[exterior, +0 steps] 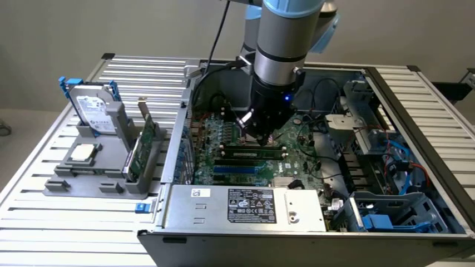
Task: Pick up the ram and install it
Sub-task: 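Press down the ram until it locks into place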
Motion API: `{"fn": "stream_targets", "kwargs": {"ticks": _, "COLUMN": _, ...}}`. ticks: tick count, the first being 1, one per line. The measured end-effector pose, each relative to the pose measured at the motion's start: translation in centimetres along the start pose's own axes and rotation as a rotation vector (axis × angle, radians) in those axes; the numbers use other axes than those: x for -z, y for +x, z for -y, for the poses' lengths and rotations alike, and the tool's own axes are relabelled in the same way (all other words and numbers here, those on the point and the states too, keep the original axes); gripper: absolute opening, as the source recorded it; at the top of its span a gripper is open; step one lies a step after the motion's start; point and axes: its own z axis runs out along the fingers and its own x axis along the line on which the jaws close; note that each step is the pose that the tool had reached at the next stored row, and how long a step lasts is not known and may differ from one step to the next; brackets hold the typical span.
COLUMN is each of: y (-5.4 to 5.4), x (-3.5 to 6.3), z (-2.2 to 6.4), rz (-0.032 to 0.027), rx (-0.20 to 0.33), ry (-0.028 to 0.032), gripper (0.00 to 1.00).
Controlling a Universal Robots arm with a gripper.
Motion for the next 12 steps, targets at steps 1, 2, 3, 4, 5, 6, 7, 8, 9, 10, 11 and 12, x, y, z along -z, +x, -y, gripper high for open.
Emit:
{"fn": "stream_targets", "kwargs": {"ticks": 1, "y": 0.0, "x": 0.01, "z": 0.0, "rz": 0.0005, "rx": -0.014, "ry": 0.0001, "gripper": 0.11}}
{"fn": "stream_targets", "kwargs": {"ticks": 2, "y": 0.0, "x": 0.02, "z": 0.0, "rz": 0.0011, "rx": -0.029, "ry": 0.0002, "gripper": 0.11}}
{"fn": "stream_targets", "kwargs": {"ticks": 3, "y": 0.0, "x": 0.03, "z": 0.0, "rz": 0.0016, "rx": -0.043, "ry": 0.0003, "gripper": 0.11}}
{"fn": "stream_targets", "kwargs": {"ticks": 4, "y": 0.0, "x": 0.05, "z": 0.0, "rz": 0.002, "rx": -0.058, "ry": 0.0004, "gripper": 0.11}}
{"fn": "stream_targets", "kwargs": {"ticks": 5, "y": 0.0, "x": 0.07, "z": 0.0, "rz": 0.0026, "rx": -0.071, "ry": 0.0004, "gripper": 0.11}}
{"fn": "stream_targets", "kwargs": {"ticks": 6, "y": 0.0, "x": 0.08, "z": 0.0, "rz": 0.0031, "rx": -0.085, "ry": 0.0004, "gripper": 0.11}}
{"fn": "stream_targets", "kwargs": {"ticks": 7, "y": 0.0, "x": 0.09, "z": 0.0, "rz": 0.0036, "rx": -0.098, "ry": 0.0005, "gripper": 0.11}}
{"fn": "stream_targets", "kwargs": {"ticks": 8, "y": 0.0, "x": 0.11, "z": 0.0, "rz": 0.0041, "rx": -0.111, "ry": 0.0005, "gripper": 0.11}}
{"fn": "stream_targets", "kwargs": {"ticks": 9, "y": 0.0, "x": 0.12, "z": -0.01, "rz": 0.0045, "rx": -0.125, "ry": 0.0006, "gripper": 0.11}}
{"fn": "stream_targets", "kwargs": {"ticks": 10, "y": 0.0, "x": 0.14, "z": -0.01, "rz": 0.0049, "rx": -0.139, "ry": 0.0007, "gripper": 0.11}}
{"fn": "stream_targets", "kwargs": {"ticks": 11, "y": 0.0, "x": 0.15, "z": -0.01, "rz": 0.0054, "rx": -0.152, "ry": 0.0007, "gripper": 0.11}}
{"fn": "stream_targets", "kwargs": {"ticks": 12, "y": 0.0, "x": 0.16, "z": -0.01, "rz": 0.0059, "rx": -0.166, "ry": 0.0007, "gripper": 0.11}}
